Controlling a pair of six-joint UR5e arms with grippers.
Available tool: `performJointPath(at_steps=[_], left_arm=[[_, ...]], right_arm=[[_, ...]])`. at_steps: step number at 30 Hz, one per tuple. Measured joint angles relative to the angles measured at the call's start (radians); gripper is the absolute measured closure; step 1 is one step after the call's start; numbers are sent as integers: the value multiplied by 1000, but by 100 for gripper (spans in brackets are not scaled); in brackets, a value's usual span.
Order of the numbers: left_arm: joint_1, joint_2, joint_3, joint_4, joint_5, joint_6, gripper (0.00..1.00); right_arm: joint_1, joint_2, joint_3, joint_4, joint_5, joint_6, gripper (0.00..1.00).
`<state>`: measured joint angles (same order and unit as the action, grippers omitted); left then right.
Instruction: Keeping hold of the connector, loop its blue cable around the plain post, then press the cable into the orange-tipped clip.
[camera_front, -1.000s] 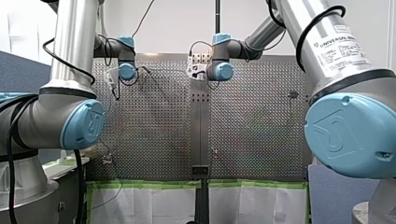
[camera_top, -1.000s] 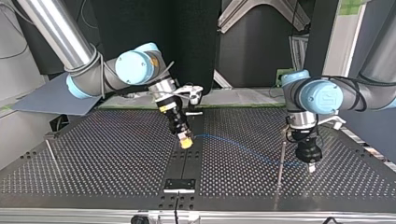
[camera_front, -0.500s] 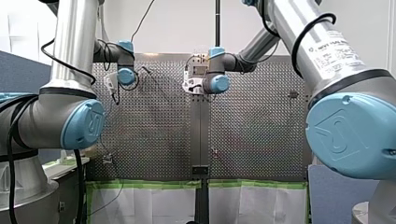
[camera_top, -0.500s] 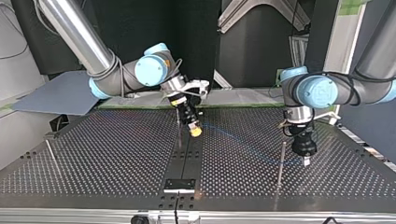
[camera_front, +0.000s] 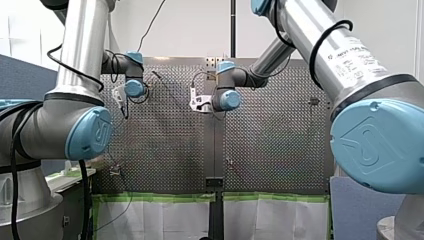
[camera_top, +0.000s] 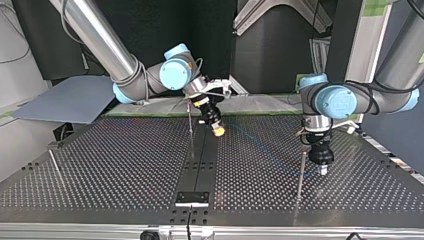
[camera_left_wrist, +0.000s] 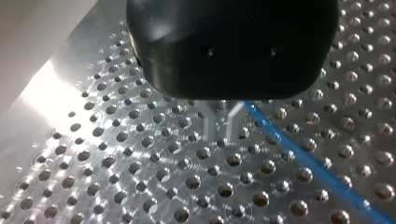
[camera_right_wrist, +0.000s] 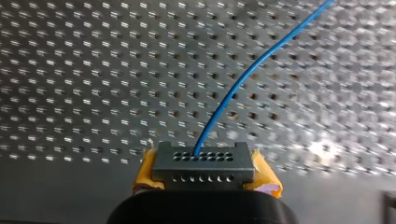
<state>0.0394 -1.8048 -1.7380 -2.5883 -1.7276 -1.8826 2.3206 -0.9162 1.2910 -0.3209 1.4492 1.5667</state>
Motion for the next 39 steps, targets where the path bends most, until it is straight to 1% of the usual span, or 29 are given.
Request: performJointPath(at_steps=[2, 3, 4, 5, 6, 7, 8, 11, 13, 16, 19, 24, 28, 33, 39], left_arm=[[1, 0, 0, 0, 0, 3, 49], [2, 0, 0, -1, -2, 5, 49], [3, 0, -1, -3, -4, 7, 45], [3, 0, -1, -5, -8, 10, 37], [4, 0, -1, -7, -14, 13, 37], [4, 0, -1, -9, -17, 15, 11], [4, 0, -1, -10, -19, 15, 0], [3, 0, -1, -10, -22, 17, 0], [0, 0, -1, -8, -18, 21, 0], [-4, 0, -1, -6, -4, 30, 0], [-7, -1, -1, -4, 15, 28, 0], [-9, -1, -1, -4, 0, -13, 0], [-10, -2, -6, -4, -5, -50, 0], [-11, -2, -22, -3, -8, -71, 0], [-16, -4, -27, -3, -10, -93, 0]], right_arm=[[3, 13, 0, 0, 0, -1, 100], [5, 21, 0, -1, 0, -1, 100], [6, 27, 0, -1, 0, -2, 100], [7, 32, 0, -1, 0, -2, 100], [8, 39, 0, -2, 1, -2, 100], [8, 42, 0, -2, 1, -3, 100], [9, 46, 0, -2, 1, -3, 100], [11, 53, 0, -2, 1, -5, 100], [11, 57, 0, -2, 7, -10, 100], [12, 68, 0, -4, 25, -20, 100], [14, 86, 0, -5, 44, -25, 100], [20, 124, 0, -8, 60, -26, 100], [22, 150, 0, -11, 66, -28, 100], [23, 182, 0, -16, 71, -33, 100], [23, 231, 0, -22, 100, -38, 100]])
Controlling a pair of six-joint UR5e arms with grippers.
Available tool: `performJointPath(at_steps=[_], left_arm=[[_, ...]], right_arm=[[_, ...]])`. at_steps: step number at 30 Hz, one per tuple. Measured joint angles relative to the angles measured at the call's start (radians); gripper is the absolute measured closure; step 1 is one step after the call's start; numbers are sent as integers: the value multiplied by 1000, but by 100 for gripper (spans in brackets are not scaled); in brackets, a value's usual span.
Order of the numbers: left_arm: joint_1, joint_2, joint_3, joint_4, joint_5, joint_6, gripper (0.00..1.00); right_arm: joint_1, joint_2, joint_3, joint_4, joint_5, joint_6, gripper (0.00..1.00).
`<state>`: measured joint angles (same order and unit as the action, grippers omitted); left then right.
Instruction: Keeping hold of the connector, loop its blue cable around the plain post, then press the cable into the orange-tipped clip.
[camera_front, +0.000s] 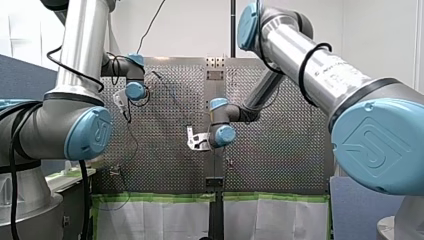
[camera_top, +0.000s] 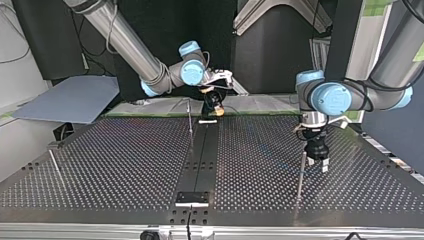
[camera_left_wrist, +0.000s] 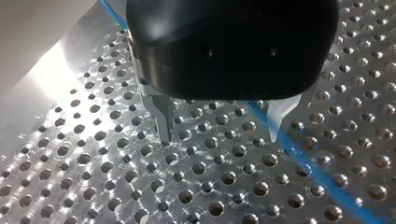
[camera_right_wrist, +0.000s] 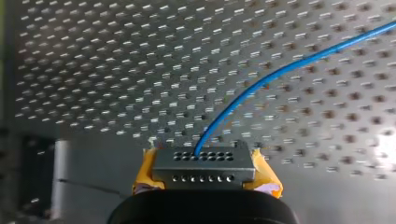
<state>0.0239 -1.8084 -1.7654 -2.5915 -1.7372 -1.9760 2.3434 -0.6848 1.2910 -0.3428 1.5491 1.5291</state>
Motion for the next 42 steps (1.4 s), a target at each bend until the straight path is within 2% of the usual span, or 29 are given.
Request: performJointPath(at_steps=[5, 9, 18, 24, 29, 37, 42], left_arm=[[-5, -23, 0, -18, -15, 2, 0], [-10, -57, -1, -33, -24, 29, 0], [-17, -68, -1, -61, -94, 112, 0], [-22, -68, -1, -60, -103, 135, 0], [-24, -68, -1, -50, -118, 105, 0], [-18, -68, -1, -18, -76, 56, 0], [-13, -68, -2, 4, -38, 30, 0]], right_arm=[[0, 36, 0, -7, 17, -1, 100], [0, 57, 3, -9, 20, -2, 100], [-4, 65, 35, -43, 26, 3, 100], [-15, 72, 65, -76, 32, 9, 100], [-23, 95, 72, -79, 44, 8, 100], [-26, 123, 73, -77, 62, 6, 100], [-26, 165, 75, -76, 103, 4, 100]])
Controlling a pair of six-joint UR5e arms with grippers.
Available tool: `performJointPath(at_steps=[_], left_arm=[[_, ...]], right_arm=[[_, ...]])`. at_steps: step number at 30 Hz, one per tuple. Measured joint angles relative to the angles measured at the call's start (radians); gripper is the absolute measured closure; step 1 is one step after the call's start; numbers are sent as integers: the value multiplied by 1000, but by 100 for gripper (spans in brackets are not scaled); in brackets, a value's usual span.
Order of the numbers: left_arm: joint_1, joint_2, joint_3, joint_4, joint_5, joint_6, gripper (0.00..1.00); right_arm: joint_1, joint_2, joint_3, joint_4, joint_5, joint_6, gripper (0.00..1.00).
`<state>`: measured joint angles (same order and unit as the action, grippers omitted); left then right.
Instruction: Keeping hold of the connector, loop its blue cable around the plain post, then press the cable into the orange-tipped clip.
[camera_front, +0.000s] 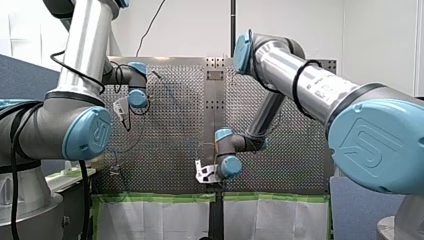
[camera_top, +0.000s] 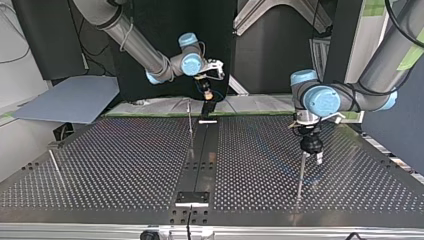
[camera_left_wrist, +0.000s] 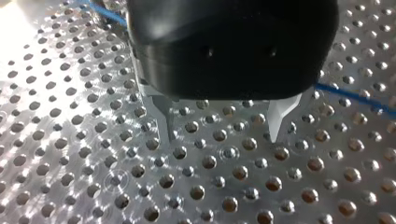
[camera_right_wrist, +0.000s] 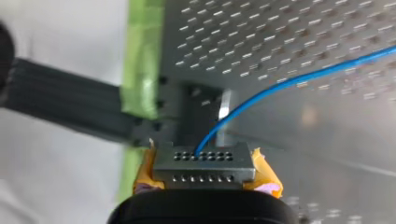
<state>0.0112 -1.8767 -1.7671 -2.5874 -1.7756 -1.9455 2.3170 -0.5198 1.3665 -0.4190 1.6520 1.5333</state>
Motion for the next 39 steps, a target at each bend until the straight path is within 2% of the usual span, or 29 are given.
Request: performJointPath(at_steps=[6, 9, 15, 19, 24, 28, 33, 39], left_arm=[[0, 0, 0, 4, 30, -5, 0], [1, 0, 0, 4, 31, -6, 0], [1, 0, 0, 1, 2, -7, 0], [1, 0, 0, -4, -31, 5, 0], [1, 0, 0, -4, -22, 21, 0], [1, 0, 0, -6, -31, 29, 0], [-3, 0, 0, -6, -39, 36, 0], [-5, 0, -1, -7, -41, 44, 0]], right_arm=[[-1, 59, 12, -16, 64, 3, 100], [-3, 73, 23, -32, 82, 7, 100], [-14, 80, 65, -85, 96, 26, 100], [-23, 80, 92, -116, 107, 29, 100], [-38, 81, 140, -165, 116, 42, 100], [-50, 82, 177, -202, 121, 51, 100], [-63, 81, 211, -240, 146, 48, 100], [-68, 71, 224, -245, 186, 42, 100]])
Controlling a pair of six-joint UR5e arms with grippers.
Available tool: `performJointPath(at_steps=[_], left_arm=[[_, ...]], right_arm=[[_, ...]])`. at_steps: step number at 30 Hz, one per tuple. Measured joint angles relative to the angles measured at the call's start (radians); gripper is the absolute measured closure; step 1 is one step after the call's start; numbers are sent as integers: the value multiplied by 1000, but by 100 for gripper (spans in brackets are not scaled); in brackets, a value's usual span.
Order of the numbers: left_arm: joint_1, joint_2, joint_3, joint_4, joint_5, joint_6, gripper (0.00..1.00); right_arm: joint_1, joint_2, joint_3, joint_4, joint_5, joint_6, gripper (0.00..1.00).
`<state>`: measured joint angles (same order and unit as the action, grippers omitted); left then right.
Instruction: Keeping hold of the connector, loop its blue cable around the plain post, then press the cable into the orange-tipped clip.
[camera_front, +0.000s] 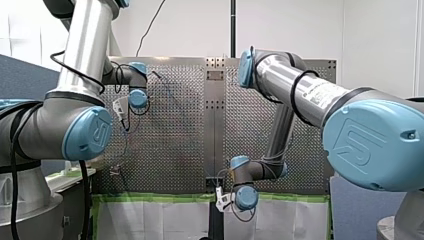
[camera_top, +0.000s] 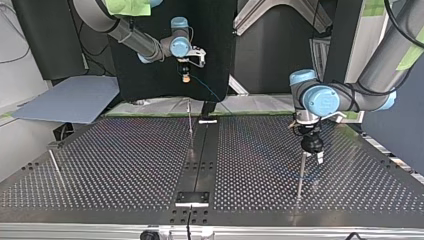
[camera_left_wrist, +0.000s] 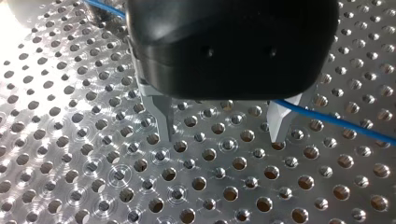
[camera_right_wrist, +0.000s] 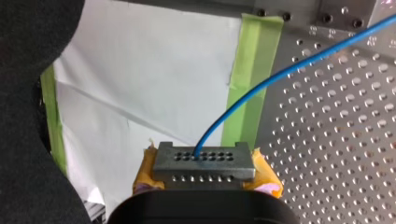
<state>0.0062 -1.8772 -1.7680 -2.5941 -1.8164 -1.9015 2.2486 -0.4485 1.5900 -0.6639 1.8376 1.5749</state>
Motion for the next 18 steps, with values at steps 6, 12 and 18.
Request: performJointPath(at_steps=[6, 12, 18], left_arm=[[1, 0, 0, 0, -2, 0, 0], [5, 0, 0, -1, -4, -6, 0], [6, 0, 0, -13, -38, -23, 0]], right_arm=[[-2, -40, 42, -40, 28, 2, 100], [-13, -104, 106, -105, 52, 7, 100], [-29, -167, 169, -168, 55, 25, 100]])
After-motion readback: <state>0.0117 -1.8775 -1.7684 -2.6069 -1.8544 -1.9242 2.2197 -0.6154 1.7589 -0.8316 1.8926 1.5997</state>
